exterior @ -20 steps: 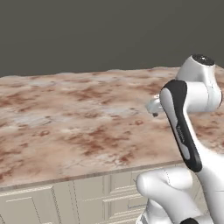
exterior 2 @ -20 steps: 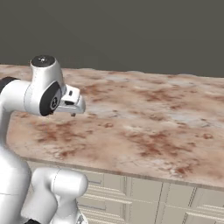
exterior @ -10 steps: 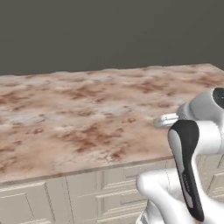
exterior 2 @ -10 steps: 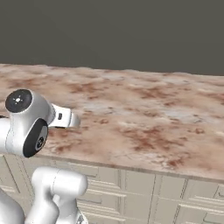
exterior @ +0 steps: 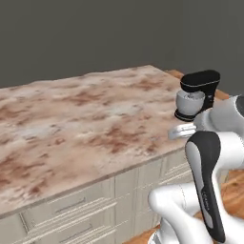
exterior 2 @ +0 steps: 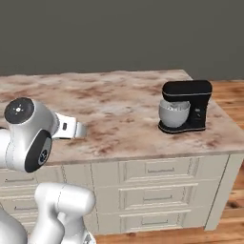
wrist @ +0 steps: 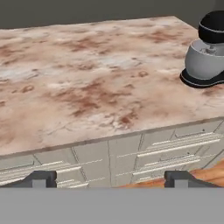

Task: Navigate to the toaster oven.

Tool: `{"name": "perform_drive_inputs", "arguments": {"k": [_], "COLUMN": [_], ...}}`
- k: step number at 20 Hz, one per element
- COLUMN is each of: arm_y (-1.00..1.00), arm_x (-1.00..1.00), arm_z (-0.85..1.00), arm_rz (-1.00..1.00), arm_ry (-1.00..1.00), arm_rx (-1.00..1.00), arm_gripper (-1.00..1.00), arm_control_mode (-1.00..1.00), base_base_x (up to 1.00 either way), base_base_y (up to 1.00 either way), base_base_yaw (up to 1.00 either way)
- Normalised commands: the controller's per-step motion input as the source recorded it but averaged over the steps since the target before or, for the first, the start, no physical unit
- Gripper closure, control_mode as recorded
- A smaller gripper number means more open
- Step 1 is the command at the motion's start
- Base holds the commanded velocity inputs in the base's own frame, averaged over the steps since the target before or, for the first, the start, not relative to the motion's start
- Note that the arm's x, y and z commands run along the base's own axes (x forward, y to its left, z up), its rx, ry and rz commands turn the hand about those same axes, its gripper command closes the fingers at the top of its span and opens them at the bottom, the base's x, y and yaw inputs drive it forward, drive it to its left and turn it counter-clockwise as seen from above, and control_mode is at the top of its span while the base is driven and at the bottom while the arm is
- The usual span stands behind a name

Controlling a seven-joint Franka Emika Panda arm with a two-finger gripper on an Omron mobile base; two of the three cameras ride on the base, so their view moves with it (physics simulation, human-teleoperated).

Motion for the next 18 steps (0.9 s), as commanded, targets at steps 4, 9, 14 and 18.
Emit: {"name": "perform_drive_inputs", "arguments": {"k": [4, 9, 14, 18], "arm_y": [0.00, 0.00, 0.00, 0.00], "arm_x": [0.00, 0.00, 0.00, 0.00], "arm_z": [0.00, 0.00, 0.00, 0.00], "arm_rz": [0.00, 0.00, 0.00, 0.00], "arm_ry": [0.00, 0.00, 0.00, 0.00], "arm_rx": [0.00, 0.00, 0.00, 0.00], "arm_gripper": [-1.00, -1.00, -1.00, -1.00], "arm_control_mode": [1.00, 1.00, 1.00, 1.00], "base_base_x": [0.00, 0.00, 0.00, 0.15], "base_base_y": [-0.38, -0.32, -0.33, -0.27], "base_base_yaw": [-0.91, -0.92, -0.91, -0.81]}}
